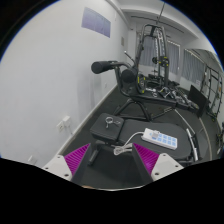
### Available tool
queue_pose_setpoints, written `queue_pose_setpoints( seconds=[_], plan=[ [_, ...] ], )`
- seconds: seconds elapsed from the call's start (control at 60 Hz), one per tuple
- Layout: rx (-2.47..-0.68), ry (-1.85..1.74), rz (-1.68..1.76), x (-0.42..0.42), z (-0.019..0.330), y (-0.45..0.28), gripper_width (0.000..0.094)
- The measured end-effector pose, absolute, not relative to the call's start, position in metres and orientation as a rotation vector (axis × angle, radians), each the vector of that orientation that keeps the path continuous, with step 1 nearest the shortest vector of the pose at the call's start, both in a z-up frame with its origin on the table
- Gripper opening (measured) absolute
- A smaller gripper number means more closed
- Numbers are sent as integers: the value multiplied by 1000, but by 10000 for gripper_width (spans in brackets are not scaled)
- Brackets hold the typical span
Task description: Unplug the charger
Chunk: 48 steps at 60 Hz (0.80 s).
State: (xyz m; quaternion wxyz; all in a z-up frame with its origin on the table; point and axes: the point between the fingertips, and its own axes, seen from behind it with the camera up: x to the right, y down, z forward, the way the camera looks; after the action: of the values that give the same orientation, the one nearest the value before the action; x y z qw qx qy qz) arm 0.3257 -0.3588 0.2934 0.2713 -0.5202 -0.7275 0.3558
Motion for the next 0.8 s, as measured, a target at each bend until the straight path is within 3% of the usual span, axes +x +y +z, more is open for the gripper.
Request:
queue_pose_setpoints(
  seconds=[0.267, 0.8],
  plan=[
    [-1478, -1932, 919, 307, 267, -344, 856],
    [-1671, -1663, 846, 263, 202, -219, 856]
  ],
)
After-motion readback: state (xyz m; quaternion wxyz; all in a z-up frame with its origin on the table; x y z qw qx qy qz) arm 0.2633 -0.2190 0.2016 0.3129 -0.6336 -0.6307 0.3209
